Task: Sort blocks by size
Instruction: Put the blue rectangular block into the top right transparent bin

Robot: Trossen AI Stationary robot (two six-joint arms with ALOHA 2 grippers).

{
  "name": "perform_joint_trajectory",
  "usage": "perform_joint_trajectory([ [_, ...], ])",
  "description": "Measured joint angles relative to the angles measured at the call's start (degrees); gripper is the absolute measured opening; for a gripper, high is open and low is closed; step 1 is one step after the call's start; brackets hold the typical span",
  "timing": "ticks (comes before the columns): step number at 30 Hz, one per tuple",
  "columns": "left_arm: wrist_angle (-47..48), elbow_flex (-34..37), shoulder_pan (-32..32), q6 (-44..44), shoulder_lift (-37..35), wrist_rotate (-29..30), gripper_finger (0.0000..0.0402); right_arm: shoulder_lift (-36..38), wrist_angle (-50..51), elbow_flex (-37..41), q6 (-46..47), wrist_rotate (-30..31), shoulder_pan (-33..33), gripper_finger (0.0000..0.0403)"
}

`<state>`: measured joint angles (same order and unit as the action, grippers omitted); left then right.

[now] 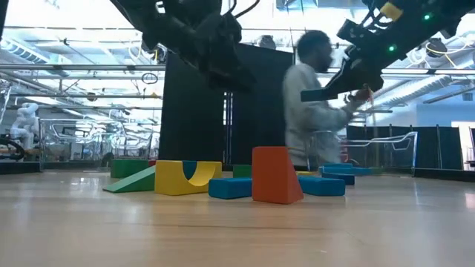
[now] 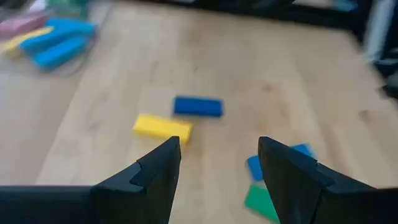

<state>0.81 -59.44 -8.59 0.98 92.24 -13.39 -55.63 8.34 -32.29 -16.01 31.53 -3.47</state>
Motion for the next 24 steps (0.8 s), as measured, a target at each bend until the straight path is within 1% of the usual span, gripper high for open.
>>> perform_joint_trajectory([
  [6, 6.9, 0.0, 0.7, 0.1, 0.0, 13.6, 0.0217, 3.6, 6.0, 0.0, 4.6, -0.6, -8.7, 0.0059],
  [8, 8.5, 0.0, 1.2, 0.1, 0.0, 16.3, 0.0217, 4.0, 7.4, 0.0, 5.3, -3.0, -12.0, 0.0059],
  [13, 9.2, 0.1, 2.1, 0.1, 0.0, 17.3, 0.0217, 4.2, 9.2, 0.0, 6.4, -8.5, -20.6, 0.0059],
  [20, 9.1, 0.1, 2.7, 0.1, 0.0, 17.4, 0.0217, 4.1, 9.6, 0.0, 5.1, -12.8, -31.1, 0.0059],
  [24, 9.1, 0.1, 2.7, 0.1, 0.0, 17.4, 0.0217, 3.7, 9.9, 0.0, 4.0, -17.6, -37.6, 0.0059],
])
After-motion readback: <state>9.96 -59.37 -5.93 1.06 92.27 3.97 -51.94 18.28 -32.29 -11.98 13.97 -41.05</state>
